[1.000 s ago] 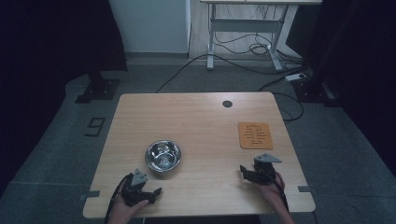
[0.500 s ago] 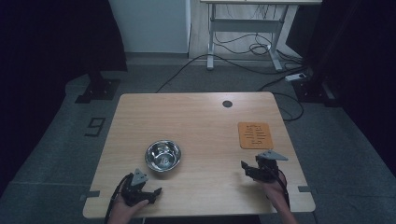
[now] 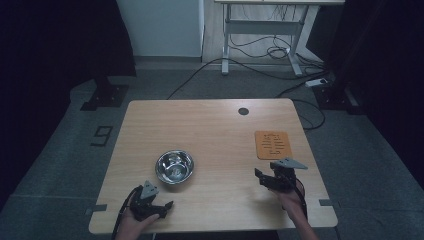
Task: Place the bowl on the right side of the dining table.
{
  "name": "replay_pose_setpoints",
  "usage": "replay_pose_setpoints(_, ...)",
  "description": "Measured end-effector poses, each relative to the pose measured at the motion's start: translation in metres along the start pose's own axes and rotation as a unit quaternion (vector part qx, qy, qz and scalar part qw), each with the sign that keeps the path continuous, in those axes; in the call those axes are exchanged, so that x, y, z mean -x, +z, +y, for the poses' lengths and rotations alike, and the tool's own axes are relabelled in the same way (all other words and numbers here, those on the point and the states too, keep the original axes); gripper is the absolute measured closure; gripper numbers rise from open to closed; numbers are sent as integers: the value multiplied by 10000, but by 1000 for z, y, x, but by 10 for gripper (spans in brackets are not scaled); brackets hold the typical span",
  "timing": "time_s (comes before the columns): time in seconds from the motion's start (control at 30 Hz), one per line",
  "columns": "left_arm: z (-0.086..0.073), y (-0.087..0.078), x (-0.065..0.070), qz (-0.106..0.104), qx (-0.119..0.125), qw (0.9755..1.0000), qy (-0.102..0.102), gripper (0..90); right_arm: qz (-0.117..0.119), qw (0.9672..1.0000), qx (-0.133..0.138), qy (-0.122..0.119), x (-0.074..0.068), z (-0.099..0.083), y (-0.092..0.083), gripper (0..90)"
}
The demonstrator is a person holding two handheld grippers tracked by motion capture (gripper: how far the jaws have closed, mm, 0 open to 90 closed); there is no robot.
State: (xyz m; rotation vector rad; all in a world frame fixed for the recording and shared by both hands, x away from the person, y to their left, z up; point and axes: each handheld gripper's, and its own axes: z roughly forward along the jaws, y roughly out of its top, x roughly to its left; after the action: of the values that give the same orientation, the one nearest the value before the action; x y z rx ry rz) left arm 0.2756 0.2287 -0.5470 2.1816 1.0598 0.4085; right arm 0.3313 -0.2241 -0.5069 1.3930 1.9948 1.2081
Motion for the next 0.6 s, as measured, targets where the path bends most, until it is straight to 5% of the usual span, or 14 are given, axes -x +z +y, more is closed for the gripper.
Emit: replay_pose_setpoints(0.6, 0, 0, 0, 1, -1, 10000, 1, 135, 253, 9997, -41, -13, -18, 15, 14, 287)
